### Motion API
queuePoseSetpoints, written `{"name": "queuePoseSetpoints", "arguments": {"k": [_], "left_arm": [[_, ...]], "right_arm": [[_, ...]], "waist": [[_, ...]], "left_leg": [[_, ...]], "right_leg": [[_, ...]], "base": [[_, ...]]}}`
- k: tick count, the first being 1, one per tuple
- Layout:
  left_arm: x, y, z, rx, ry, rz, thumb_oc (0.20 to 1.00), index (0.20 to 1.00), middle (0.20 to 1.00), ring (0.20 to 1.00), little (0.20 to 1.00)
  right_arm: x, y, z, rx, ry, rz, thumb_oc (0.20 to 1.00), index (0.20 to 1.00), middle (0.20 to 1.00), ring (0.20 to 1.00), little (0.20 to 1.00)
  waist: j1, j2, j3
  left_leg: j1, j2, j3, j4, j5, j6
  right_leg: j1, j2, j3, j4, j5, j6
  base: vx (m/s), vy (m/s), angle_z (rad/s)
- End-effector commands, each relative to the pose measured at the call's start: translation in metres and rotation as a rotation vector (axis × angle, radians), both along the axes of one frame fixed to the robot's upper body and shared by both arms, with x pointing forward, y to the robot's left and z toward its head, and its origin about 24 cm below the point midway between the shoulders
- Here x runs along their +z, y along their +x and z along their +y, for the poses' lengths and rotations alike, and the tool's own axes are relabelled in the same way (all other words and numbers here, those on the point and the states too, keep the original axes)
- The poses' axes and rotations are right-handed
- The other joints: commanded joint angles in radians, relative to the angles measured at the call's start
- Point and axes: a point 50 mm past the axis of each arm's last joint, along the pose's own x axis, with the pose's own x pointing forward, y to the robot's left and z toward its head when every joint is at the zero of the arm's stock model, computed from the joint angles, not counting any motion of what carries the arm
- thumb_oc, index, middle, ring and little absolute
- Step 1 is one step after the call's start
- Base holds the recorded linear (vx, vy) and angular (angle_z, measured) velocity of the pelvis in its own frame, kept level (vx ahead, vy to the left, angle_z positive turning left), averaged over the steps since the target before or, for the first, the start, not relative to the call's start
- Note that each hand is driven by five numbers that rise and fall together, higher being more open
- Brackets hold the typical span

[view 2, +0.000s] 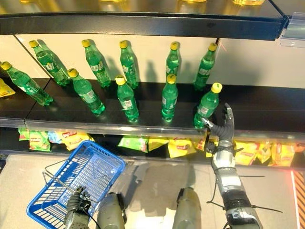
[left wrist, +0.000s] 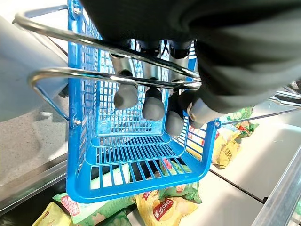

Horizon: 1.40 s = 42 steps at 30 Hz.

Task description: Pick up the snacks into the basket

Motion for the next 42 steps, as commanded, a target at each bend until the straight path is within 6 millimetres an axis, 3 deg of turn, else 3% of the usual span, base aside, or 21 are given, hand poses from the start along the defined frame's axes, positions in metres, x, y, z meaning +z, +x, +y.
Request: {"name": "queuePoseSetpoints", "arguments": {"k": [1, 8, 18, 35, 36, 37, 38, 42], "left_arm": [[0.017, 0.018, 0.005, -0.077, 0.065, -0.112, 0.2, 0.2, 0.2, 0.2, 0.2], [0.014, 0.014, 0.006, -0.085, 0.062, -0.093, 0.2, 0.2, 0.2, 0.2, 0.2], [0.015, 0.01, 0.011, -0.086, 0.072, -0.087, 0.2, 0.2, 0.2, 0.2, 0.2], [0.012, 0.003, 0.014, -0.067, 0.061, -0.073, 0.2, 0.2, 0.2, 0.2, 0.2], [0.012, 0.003, 0.015, -0.065, 0.061, -0.074, 0.2, 0.2, 0.2, 0.2, 0.2], [0.012, 0.003, 0.015, -0.063, 0.062, -0.074, 0.2, 0.2, 0.2, 0.2, 0.2], [0.012, 0.003, 0.015, -0.064, 0.062, -0.077, 0.2, 0.2, 0.2, 0.2, 0.2], [0.013, 0.003, 0.015, -0.065, 0.065, -0.084, 0.2, 0.2, 0.2, 0.2, 0.2]], "right_arm": [[0.029, 0.015, -0.002, -0.001, -0.046, -0.102, 1.0, 1.0, 1.0, 1.0, 1.0], [0.027, 0.031, 0.0, -0.003, -0.051, -0.052, 1.0, 1.0, 1.0, 1.0, 1.0], [0.044, 0.055, -0.004, -0.033, -0.056, -0.041, 1.0, 1.0, 1.0, 1.0, 1.0], [0.053, 0.072, -0.015, -0.092, -0.067, 0.019, 1.0, 1.0, 1.0, 1.0, 1.0], [0.053, 0.073, -0.016, -0.095, -0.067, 0.02, 0.517, 0.517, 0.517, 0.517, 0.517], [0.055, 0.074, -0.017, -0.1, -0.069, 0.018, 0.316, 0.316, 0.316, 0.316, 0.316], [0.055, 0.074, -0.018, -0.101, -0.07, 0.018, 0.2, 0.2, 0.2, 0.2, 0.2], [0.057, 0.074, -0.022, -0.11, -0.081, 0.021, 0.2, 0.2, 0.2, 0.2, 0.2]], "waist": [[0.023, 0.004, 0.007], [0.036, 0.008, 0.005], [0.062, 0.016, 0.007], [0.082, 0.023, 0.009], [0.083, 0.023, 0.01], [0.084, 0.024, 0.01], [0.085, 0.024, 0.011], [0.086, 0.023, 0.011]], "left_leg": [[-0.027, -0.028, 0.052, 0.076, -0.048, 0.09], [-0.037, -0.03, 0.049, 0.076, -0.042, 0.09], [-0.052, -0.038, 0.034, 0.078, -0.033, 0.091], [-0.066, -0.043, 0.024, 0.077, -0.024, 0.089], [-0.067, -0.044, 0.024, 0.079, -0.024, 0.089], [-0.066, -0.045, 0.024, 0.078, -0.024, 0.089], [-0.067, -0.045, 0.023, 0.079, -0.024, 0.089], [-0.069, -0.046, 0.022, 0.081, -0.024, 0.088]], "right_leg": [[0.024, 0.008, -0.006, -0.033, 0.038, 0.016], [0.019, 0.006, -0.009, -0.032, 0.043, 0.018], [0.016, 0.007, -0.015, -0.028, 0.046, 0.014], [0.01, 0.005, -0.017, -0.024, 0.052, 0.014], [0.01, 0.005, -0.018, -0.024, 0.052, 0.014], [0.01, 0.005, -0.017, -0.023, 0.051, 0.014], [0.01, 0.005, -0.018, -0.022, 0.05, 0.014], [0.011, 0.004, -0.017, -0.024, 0.053, 0.015]], "base": [[0.0, 0.0, 0.0], [0.0, 0.003, 0.02], [-0.02, 0.001, 0.04], [0.0, 0.0, 0.0], [0.0, 0.0, 0.0], [0.0, 0.0, 0.0], [0.0, 0.0, 0.0], [0.0, 0.0, 0.0]]}}
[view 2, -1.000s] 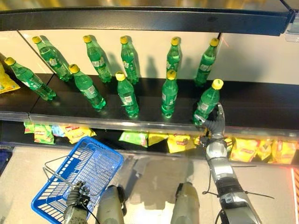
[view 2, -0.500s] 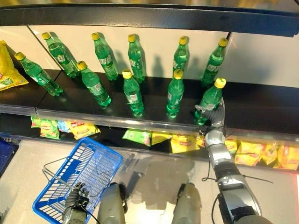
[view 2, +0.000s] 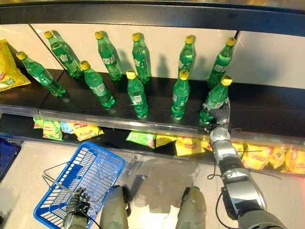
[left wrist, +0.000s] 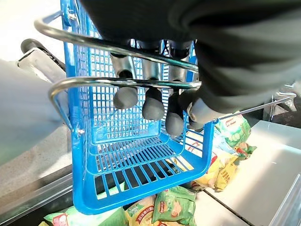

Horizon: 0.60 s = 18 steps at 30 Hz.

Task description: Pick up the snacks into the basket

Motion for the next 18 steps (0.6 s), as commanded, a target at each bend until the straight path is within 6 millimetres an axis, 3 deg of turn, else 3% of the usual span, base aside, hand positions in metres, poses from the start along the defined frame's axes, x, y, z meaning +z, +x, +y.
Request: {"name": "queuePoseSetpoints", "arguments": {"k": [1, 10, 18], "left_arm": [[0.016, 0.01, 0.013, -0.061, 0.096, -0.089, 0.2, 0.2, 0.2, 0.2, 0.2], [0.019, 0.016, 0.011, -0.059, 0.096, -0.119, 0.2, 0.2, 0.2, 0.2, 0.2], [0.026, 0.022, 0.014, -0.024, 0.108, -0.156, 0.2, 0.2, 0.2, 0.2, 0.2]], "right_arm": [[0.035, 0.011, -0.011, -0.027, -0.034, -0.099, 0.2, 0.2, 0.2, 0.2, 0.2], [0.035, 0.006, -0.017, -0.064, -0.034, -0.124, 0.2, 0.2, 0.2, 0.2, 0.2], [0.051, -0.01, -0.024, -0.111, -0.032, -0.278, 0.2, 0.2, 0.2, 0.2, 0.2]], "waist": [[0.031, -0.011, -0.01], [0.027, -0.014, -0.008], [0.013, -0.018, -0.009]], "left_leg": [[-0.021, -0.034, 0.06, 0.057, -0.026, 0.086], [-0.013, -0.032, 0.06, 0.056, -0.028, 0.086], [0.001, -0.031, 0.063, 0.049, -0.029, 0.086]], "right_leg": [[0.027, 0.021, 0.008, -0.054, 0.064, 0.018], [0.03, 0.021, 0.008, -0.054, 0.066, 0.021], [0.042, 0.021, 0.008, -0.06, 0.065, 0.025]], "base": [[0.0, 0.0, 0.0], [0.0, 0.0, 0.0], [0.0, 0.0, 0.0]]}}
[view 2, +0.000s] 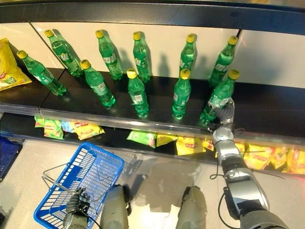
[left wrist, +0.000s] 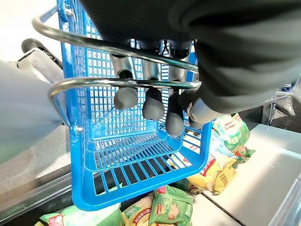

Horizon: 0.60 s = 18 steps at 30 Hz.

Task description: Pick up the snacks into the basket

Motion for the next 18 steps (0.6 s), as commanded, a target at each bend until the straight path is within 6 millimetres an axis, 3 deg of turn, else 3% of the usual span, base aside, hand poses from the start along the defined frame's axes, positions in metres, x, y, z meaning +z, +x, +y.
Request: {"name": "queuePoseSetpoints", "arguments": {"k": [1, 8, 10, 14, 18], "left_arm": [[0.023, 0.018, 0.014, -0.033, 0.117, -0.131, 0.2, 0.2, 0.2, 0.2, 0.2], [0.029, 0.024, 0.017, -0.007, 0.142, -0.161, 0.2, 0.2, 0.2, 0.2, 0.2], [0.033, 0.027, 0.019, 0.01, 0.152, -0.18, 0.2, 0.2, 0.2, 0.2, 0.2], [0.038, 0.03, 0.02, 0.02, 0.159, -0.208, 0.2, 0.2, 0.2, 0.2, 0.2], [0.042, 0.034, 0.019, 0.022, 0.157, -0.236, 0.2, 0.2, 0.2, 0.2, 0.2]], "right_arm": [[0.049, -0.004, -0.014, -0.057, -0.03, -0.255, 0.2, 0.2, 0.2, 0.2, 0.2], [0.065, -0.041, -0.015, -0.092, -0.134, -0.438, 0.2, 0.2, 0.2, 0.2, 0.2], [0.078, -0.058, -0.013, -0.101, -0.204, -0.531, 0.2, 0.2, 0.2, 0.2, 0.2], [0.092, -0.074, -0.006, -0.056, -0.244, -0.623, 0.2, 0.2, 0.2, 0.2, 0.2], [0.108, -0.09, 0.016, 0.062, -0.251, -0.74, 0.2, 0.2, 0.2, 0.2, 0.2]], "waist": [[0.017, -0.015, -0.023], [-0.005, -0.022, -0.025], [-0.013, -0.026, -0.024], [-0.02, -0.03, -0.018], [-0.025, -0.038, -0.014]], "left_leg": [[0.0, -0.03, 0.064, 0.049, -0.029, 0.086], [0.02, -0.032, 0.068, 0.022, -0.022, 0.089], [0.024, -0.033, 0.068, 0.016, -0.021, 0.09], [0.022, -0.032, 0.065, 0.025, -0.027, 0.09], [0.016, -0.034, 0.062, 0.023, -0.024, 0.091]], "right_leg": [[0.042, 0.022, 0.008, -0.06, 0.066, 0.024], [0.054, 0.021, 0.008, -0.08, 0.072, 0.031], [0.054, 0.023, 0.008, -0.084, 0.073, 0.034], [0.053, 0.024, 0.01, -0.077, 0.066, 0.036], [0.048, 0.028, 0.011, -0.082, 0.068, 0.035]], "base": [[0.0, 0.0, 0.0], [0.0, 0.001, 0.0], [0.0, 0.0, 0.0], [0.0, 0.0, 0.0], [0.0, 0.0, 0.0]]}}
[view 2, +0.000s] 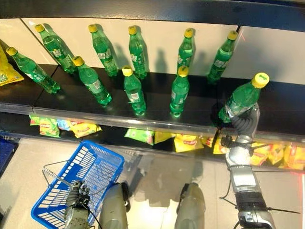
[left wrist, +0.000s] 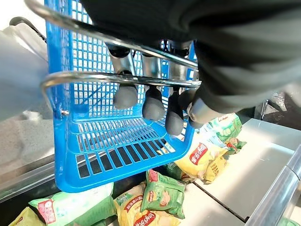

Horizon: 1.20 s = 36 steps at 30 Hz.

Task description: Pick up the snacks into the basket

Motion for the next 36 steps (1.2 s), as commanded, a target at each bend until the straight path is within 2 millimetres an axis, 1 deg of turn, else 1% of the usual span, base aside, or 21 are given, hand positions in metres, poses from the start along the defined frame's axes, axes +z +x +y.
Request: {"name": "queuePoseSetpoints", "arguments": {"k": [1, 2, 3, 4, 6, 8, 9, 10, 11, 13, 15, 16, 17, 19, 22, 27, 29, 30, 33, 34, 36], "left_arm": [[0.03, 0.018, 0.021, -0.005, 0.149, -0.149, 0.2, 0.2, 0.2, 0.2, 0.2], [0.029, 0.018, 0.021, -0.005, 0.149, -0.148, 0.2, 0.2, 0.2, 0.2, 0.2], [0.031, 0.019, 0.02, -0.009, 0.147, -0.159, 0.2, 0.2, 0.2, 0.2, 0.2], [0.031, 0.019, 0.02, -0.009, 0.147, -0.159, 0.2, 0.2, 0.2, 0.2, 0.2], [0.035, 0.022, 0.017, -0.018, 0.14, -0.192, 0.2, 0.2, 0.2, 0.2, 0.2], [0.037, 0.024, 0.016, -0.024, 0.138, -0.208, 0.2, 0.2, 0.2, 0.2, 0.2], [0.04, 0.025, 0.014, -0.032, 0.123, -0.236, 0.2, 0.2, 0.2, 0.2, 0.2], [0.04, 0.025, 0.014, -0.032, 0.123, -0.235, 0.2, 0.2, 0.2, 0.2, 0.2], [0.046, 0.027, 0.012, -0.047, 0.119, -0.273, 0.2, 0.2, 0.2, 0.2, 0.2], [0.05, 0.027, 0.01, -0.064, 0.122, -0.298, 0.2, 0.2, 0.2, 0.2, 0.2], [0.053, 0.028, 0.01, -0.067, 0.122, -0.309, 0.2, 0.2, 0.2, 0.2, 0.2], [0.057, 0.029, 0.01, -0.073, 0.123, -0.333, 0.2, 0.2, 0.2, 0.2, 0.2], [0.057, 0.029, 0.01, -0.072, 0.123, -0.333, 0.2, 0.2, 0.2, 0.2, 0.2], [0.066, 0.032, 0.008, -0.097, 0.137, -0.369, 0.2, 0.2, 0.2, 0.2, 0.2], [0.075, 0.034, 0.006, -0.108, 0.146, -0.413, 0.2, 0.2, 0.2, 0.2, 0.2], [0.105, 0.04, 0.002, -0.16, 0.191, -0.534, 0.2, 0.2, 0.2, 0.2, 0.2], [0.121, 0.045, 0.001, -0.189, 0.227, -0.593, 0.2, 0.2, 0.2, 0.2, 0.2], [0.121, 0.045, 0.002, -0.189, 0.227, -0.593, 0.2, 0.2, 0.2, 0.2, 0.2], [0.147, 0.052, -0.002, -0.252, 0.277, -0.689, 0.2, 0.2, 0.2, 0.2, 0.2], [0.147, 0.052, -0.002, -0.252, 0.278, -0.689, 0.2, 0.2, 0.2, 0.2, 0.2], [0.162, 0.057, -0.008, -0.306, 0.299, -0.747, 0.2, 0.2, 0.2, 0.2, 0.2]], "right_arm": [[0.065, -0.013, 0.019, 0.124, -0.069, -0.368, 0.2, 0.2, 0.2, 0.2, 0.2], [0.065, -0.013, 0.019, 0.124, -0.068, -0.367, 0.2, 0.2, 0.2, 0.2, 0.2], [0.069, -0.016, 0.029, 0.206, -0.064, -0.385, 0.2, 0.2, 0.2, 0.2, 0.2], [0.069, -0.016, 0.029, 0.206, -0.064, -0.385, 0.2, 0.2, 0.2, 0.2, 0.2], [0.068, -0.015, 0.047, 0.384, -0.011, -0.367, 0.2, 0.2, 0.2, 0.2, 0.2], [0.066, -0.015, 0.051, 0.428, 0.005, -0.355, 0.2, 0.2, 0.2, 0.2, 0.2], [0.061, -0.012, 0.063, 0.561, 0.055, -0.316, 0.2, 0.2, 0.2, 0.2, 0.2], [0.061, -0.012, 0.063, 0.561, 0.055, -0.316, 0.2, 0.2, 0.2, 0.2, 0.2], [0.056, -0.011, 0.074, 0.666, 0.085, -0.278, 0.2, 0.2, 0.2, 0.2, 0.2], [0.051, -0.008, 0.087, 0.768, 0.098, -0.23, 0.2, 0.2, 0.2, 0.2, 0.2], [0.05, -0.008, 0.093, 0.809, 0.09, -0.21, 0.2, 0.2, 0.2, 0.2, 0.2], [0.051, -0.009, 0.105, 0.902, 0.083, -0.19, 0.2, 0.2, 0.2, 0.2, 0.2], [0.051, -0.008, 0.105, 0.902, 0.083, -0.19, 0.2, 0.2, 0.2, 0.2, 0.2], [0.054, -0.008, 0.125, 1.031, 0.08, -0.174, 0.2, 0.2, 0.2, 0.2, 0.2], [0.061, -0.006, 0.146, 1.127, 0.067, -0.179, 0.2, 0.2, 0.2, 0.2, 0.2], [0.074, 0.007, 0.187, 1.239, 0.029, -0.172, 0.2, 0.2, 0.2, 0.2, 0.2], [0.08, 0.012, 0.203, 1.264, 0.015, -0.169, 0.2, 0.2, 0.2, 0.2, 0.2], [0.08, 0.012, 0.203, 1.265, 0.015, -0.169, 0.2, 0.2, 0.2, 0.2, 0.2], [0.092, 0.023, 0.232, 1.293, -0.052, -0.151, 0.2, 0.2, 0.2, 0.2, 0.2], [0.092, 0.023, 0.232, 1.293, -0.052, -0.152, 0.2, 0.2, 0.2, 0.2, 0.2], [0.098, 0.032, 0.248, 1.292, -0.093, -0.127, 0.2, 0.2, 0.2, 0.2, 0.2]], "waist": [[0.002, -0.027, -0.048], [0.002, -0.027, -0.049], [0.004, -0.028, -0.042], [0.003, -0.028, -0.045], [0.008, -0.034, -0.039], [0.01, -0.036, -0.037], [0.015, -0.039, -0.035], [0.015, -0.039, -0.036], [0.022, -0.041, -0.028], [0.031, -0.043, -0.025], [0.036, -0.044, -0.025], [0.046, -0.046, -0.018], [0.045, -0.046, -0.02], [0.061, -0.05, -0.013], [0.086, -0.053, -0.005], [0.141, -0.05, 0.006], [0.168, -0.048, 0.012], [0.167, -0.048, 0.012], [0.214, -0.043, 0.022], [0.214, -0.043, 0.023], [0.25, -0.04, 0.03]], "left_leg": [[-0.001, -0.033, 0.062, 0.036, -0.017, 0.089], [0.0, -0.033, 0.062, 0.035, -0.017, 0.089], [0.001, -0.031, 0.06, 0.04, -0.022, 0.087], [0.0, -0.032, 0.06, 0.033, -0.015, 0.089], [0.002, -0.033, 0.06, 0.032, -0.017, 0.088], [0.002, -0.034, 0.06, 0.032, -0.015, 0.088], [0.002, -0.036, 0.06, 0.02, -0.004, 0.089], [0.002, -0.036, 0.06, 0.018, -0.003, 0.089], [0.004, -0.035, 0.061, 0.022, -0.007, 0.087], [0.005, -0.037, 0.06, 0.017, -0.001, 0.086], [0.005, -0.038, 0.058, 0.008, 0.008, 0.085], [0.006, -0.037, 0.055, 0.01, 0.005, 0.085], [0.006, -0.039, 0.055, 0.003, 0.011, 0.085], [0.007, -0.041, 0.053, -0.001, 0.016, 0.085], [0.007, -0.043, 0.046, 0.002, 0.014, 0.085], [0.003, -0.049, 0.025, -0.006, 0.022, 0.086], [0.001, -0.056, 0.014, -0.01, 0.025, 0.086], [0.001, -0.056, 0.014, -0.01, 0.025, 0.086], [-0.011, -0.071, -0.009, -0.008, 0.03, 0.087], [-0.011, -0.071, -0.01, -0.008, 0.03, 0.087], [-0.02, -0.084, -0.029, -0.011, 0.035, 0.09]], "right_leg": [[0.031, 0.027, 0.016, -0.076, 0.079, 0.03], [0.032, 0.026, 0.016, -0.077, 0.08, 0.03], [0.034, 0.026, 0.017, -0.072, 0.074, 0.031], [0.032, 0.026, 0.016, -0.078, 0.08, 0.03], [0.037, 0.026, 0.017, -0.077, 0.079, 0.03], [0.037, 0.027, 0.016, -0.079, 0.082, 0.03], [0.039, 0.027, 0.012, -0.088, 0.091, 0.027], [0.039, 0.028, 0.011, -0.09, 0.092, 0.027], [0.045, 0.024, 0.009, -0.087, 0.089, 0.028], [0.048, 0.021, 0.004, -0.091, 0.094, 0.028], [0.05, 0.021, 0.0, -0.098, 0.1, 0.027], [0.052, 0.021, -0.002, -0.092, 0.096, 0.028], [0.051, 0.021, -0.004, -0.098, 0.101, 0.027], [0.062, 0.02, -0.015, -0.102, 0.103, 0.027], [0.075, 0.017, -0.027, -0.101, 0.099, 0.027], [0.089, 0.012, -0.05, -0.106, 0.101, 0.024], [0.095, 0.01, -0.06, -0.108, 0.102, 0.025], [0.095, 0.01, -0.06, -0.108, 0.101, 0.025], [0.106, 0.002, -0.085, -0.108, 0.1, 0.023], [0.107, 0.002, -0.085, -0.108, 0.1, 0.023], [0.112, -0.003, -0.102, -0.11, 0.101, 0.024]], "base": [[0.0, 0.0, 0.0], [0.0, 0.0, 0.0], [0.0, 0.0, 0.0], [0.0, 0.0, 0.0], [0.0, 0.0, 0.0], [0.0, 0.0, 0.0], [0.0, 0.0, 0.0], [0.0, 0.0, 0.0], [0.0, 0.0, 0.0], [-0.01, -0.001, 0.02], [-0.01, -0.004, 0.05], [-0.01, -0.005, 0.08], [0.0, -0.015, 0.14], [0.0, -0.019, 0.18], [0.0, -0.023, 0.19], [-0.01, -0.019, 0.14], [-0.02, -0.019, 0.21], [-0.01, -0.012, 0.19], [-0.01, -0.026, 0.13], [-0.02, -0.021, 0.14], [-0.02, -0.017, 0.27]]}}
